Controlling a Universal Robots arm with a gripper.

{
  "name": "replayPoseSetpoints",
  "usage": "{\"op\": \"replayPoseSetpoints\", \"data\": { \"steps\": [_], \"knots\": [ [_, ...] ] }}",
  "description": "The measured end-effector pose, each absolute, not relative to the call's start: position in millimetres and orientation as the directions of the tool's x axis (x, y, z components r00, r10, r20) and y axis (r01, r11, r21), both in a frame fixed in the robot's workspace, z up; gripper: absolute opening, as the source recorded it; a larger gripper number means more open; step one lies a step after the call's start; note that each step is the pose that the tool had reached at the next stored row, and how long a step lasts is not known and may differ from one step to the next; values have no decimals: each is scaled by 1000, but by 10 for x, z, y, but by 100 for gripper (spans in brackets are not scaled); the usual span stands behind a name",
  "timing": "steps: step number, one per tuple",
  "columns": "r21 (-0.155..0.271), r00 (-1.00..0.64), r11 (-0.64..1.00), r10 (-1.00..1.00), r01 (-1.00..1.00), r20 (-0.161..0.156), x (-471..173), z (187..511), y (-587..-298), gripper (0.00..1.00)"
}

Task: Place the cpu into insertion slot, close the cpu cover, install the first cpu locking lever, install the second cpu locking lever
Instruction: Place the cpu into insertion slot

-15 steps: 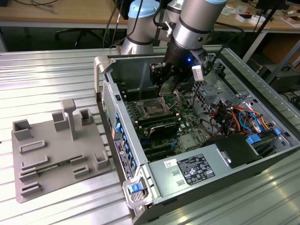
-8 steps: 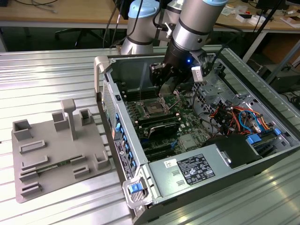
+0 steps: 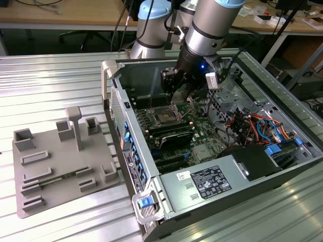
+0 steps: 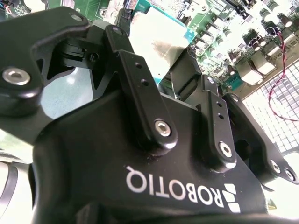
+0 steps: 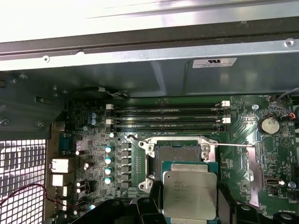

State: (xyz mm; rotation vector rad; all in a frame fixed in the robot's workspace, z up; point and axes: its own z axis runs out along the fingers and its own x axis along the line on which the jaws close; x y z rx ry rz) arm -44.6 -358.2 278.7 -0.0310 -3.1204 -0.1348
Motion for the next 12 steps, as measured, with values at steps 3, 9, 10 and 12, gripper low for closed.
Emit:
{"op": "replayPoseSetpoints", "data": {
  "steps": [3, 9, 10, 12],
  "knots": [
    [86, -1000, 996, 19, 21, 19, -446, 2771, -3582, 55],
    [86, -1000, 996, 19, 21, 19, -446, 2757, -3582, 55],
    [86, -1000, 996, 19, 21, 19, -446, 2755, -3582, 55],
    [86, -1000, 996, 19, 21, 19, -446, 2748, -3582, 55]
  ]
}}
